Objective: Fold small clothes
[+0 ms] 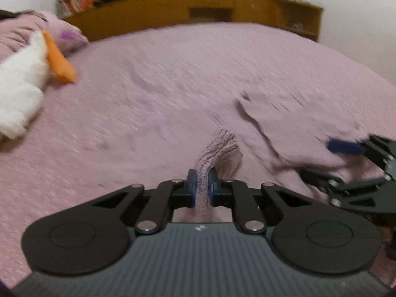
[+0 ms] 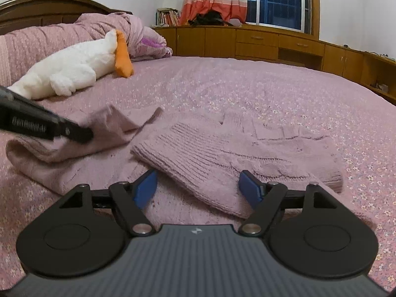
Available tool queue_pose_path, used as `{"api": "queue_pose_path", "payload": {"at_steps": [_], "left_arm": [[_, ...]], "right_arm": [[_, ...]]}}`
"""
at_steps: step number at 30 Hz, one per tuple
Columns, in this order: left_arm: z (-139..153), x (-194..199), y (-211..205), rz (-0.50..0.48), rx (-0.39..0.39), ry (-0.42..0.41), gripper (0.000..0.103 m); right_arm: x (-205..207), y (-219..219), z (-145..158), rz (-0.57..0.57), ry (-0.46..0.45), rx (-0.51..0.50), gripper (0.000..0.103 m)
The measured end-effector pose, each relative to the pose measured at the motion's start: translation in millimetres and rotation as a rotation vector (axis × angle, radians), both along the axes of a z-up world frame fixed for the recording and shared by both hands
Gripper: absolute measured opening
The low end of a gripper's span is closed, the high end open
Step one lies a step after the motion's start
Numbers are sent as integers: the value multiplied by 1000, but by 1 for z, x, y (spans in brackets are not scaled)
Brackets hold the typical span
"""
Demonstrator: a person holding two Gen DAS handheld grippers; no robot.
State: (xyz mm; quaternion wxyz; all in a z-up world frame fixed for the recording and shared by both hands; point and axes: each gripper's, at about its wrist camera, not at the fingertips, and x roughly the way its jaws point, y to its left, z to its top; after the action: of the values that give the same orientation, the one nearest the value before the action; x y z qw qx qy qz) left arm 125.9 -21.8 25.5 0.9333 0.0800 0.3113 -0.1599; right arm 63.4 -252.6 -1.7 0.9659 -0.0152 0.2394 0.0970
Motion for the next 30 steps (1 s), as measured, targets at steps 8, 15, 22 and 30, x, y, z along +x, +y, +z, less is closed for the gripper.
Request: {"api": "queue_pose_path", "payload": {"at_steps": [8, 15, 22, 30], "left_arm": [[23, 36, 39, 168, -20, -85, 11], [20, 73, 67, 316, -32, -116, 11], [-17, 94, 83, 406, -32, 31, 19], [-10, 77, 94, 441, -90, 80, 37]], "right_arm": [[2, 7, 2, 16, -25, -46, 79], [4, 10, 3, 17, -26, -61, 79], [7, 17, 2, 23, -28, -94, 75], [12, 25, -1, -8, -27, -169, 42]]}}
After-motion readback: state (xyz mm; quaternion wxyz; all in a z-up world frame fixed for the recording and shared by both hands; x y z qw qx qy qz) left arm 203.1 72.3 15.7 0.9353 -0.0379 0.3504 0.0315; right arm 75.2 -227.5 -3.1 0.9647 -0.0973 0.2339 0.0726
